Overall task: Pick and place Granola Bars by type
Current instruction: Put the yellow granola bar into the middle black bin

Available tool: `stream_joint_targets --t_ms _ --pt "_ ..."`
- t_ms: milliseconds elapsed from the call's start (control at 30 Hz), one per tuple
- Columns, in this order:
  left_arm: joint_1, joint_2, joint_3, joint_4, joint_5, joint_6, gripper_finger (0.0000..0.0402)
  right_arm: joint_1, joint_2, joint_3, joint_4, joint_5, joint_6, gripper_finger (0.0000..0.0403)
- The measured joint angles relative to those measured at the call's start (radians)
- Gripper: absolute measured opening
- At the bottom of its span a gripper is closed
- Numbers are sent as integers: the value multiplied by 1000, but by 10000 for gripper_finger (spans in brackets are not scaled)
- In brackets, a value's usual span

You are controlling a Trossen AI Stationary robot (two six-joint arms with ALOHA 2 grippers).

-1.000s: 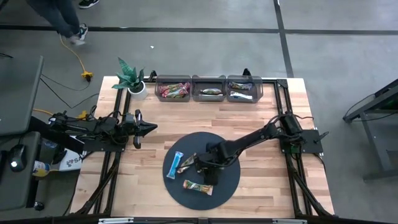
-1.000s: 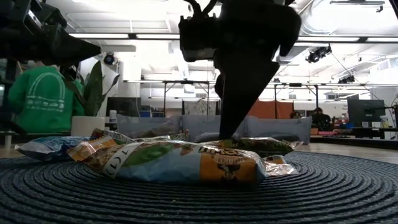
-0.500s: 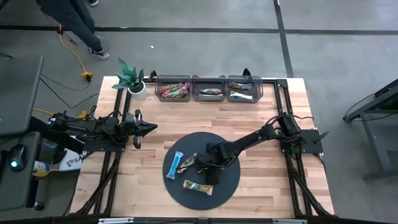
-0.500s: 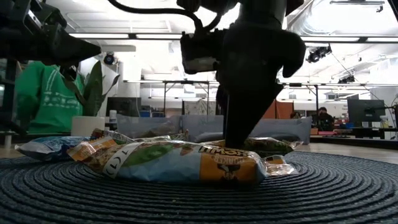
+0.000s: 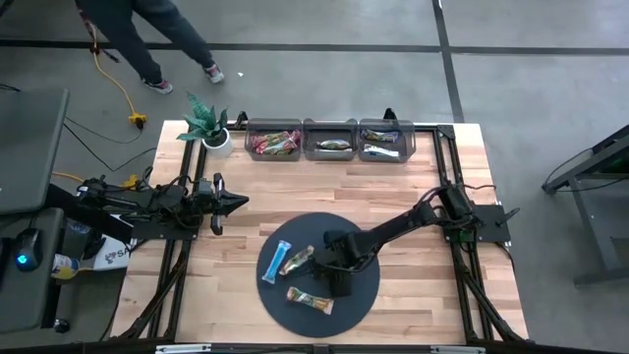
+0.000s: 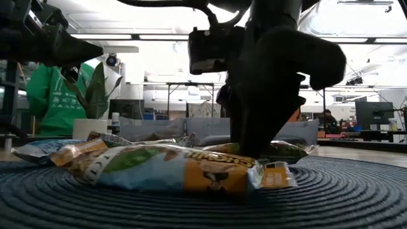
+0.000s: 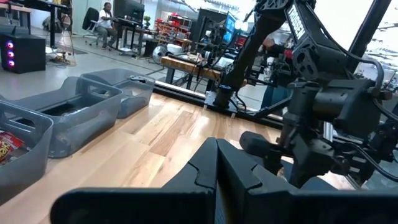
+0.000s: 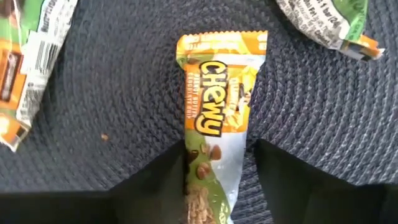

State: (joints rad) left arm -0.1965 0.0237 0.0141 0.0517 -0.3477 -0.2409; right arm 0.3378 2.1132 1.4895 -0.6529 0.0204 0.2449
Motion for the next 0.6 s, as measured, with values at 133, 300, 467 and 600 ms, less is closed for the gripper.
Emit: stream_joint_targets --t_ms 133,300,467,600 --pt "0 0 0 0 0 0 1 5 1 0 -4 1 -10 145" --pt "0 0 0 0 0 0 1 4 1 1 -26 -3 20 109" --pt "0 0 0 0 0 0 1 3 1 2 -64 -11 49 77" --pt "0 0 0 0 0 0 1 3 1 3 -103 -20 91 63"
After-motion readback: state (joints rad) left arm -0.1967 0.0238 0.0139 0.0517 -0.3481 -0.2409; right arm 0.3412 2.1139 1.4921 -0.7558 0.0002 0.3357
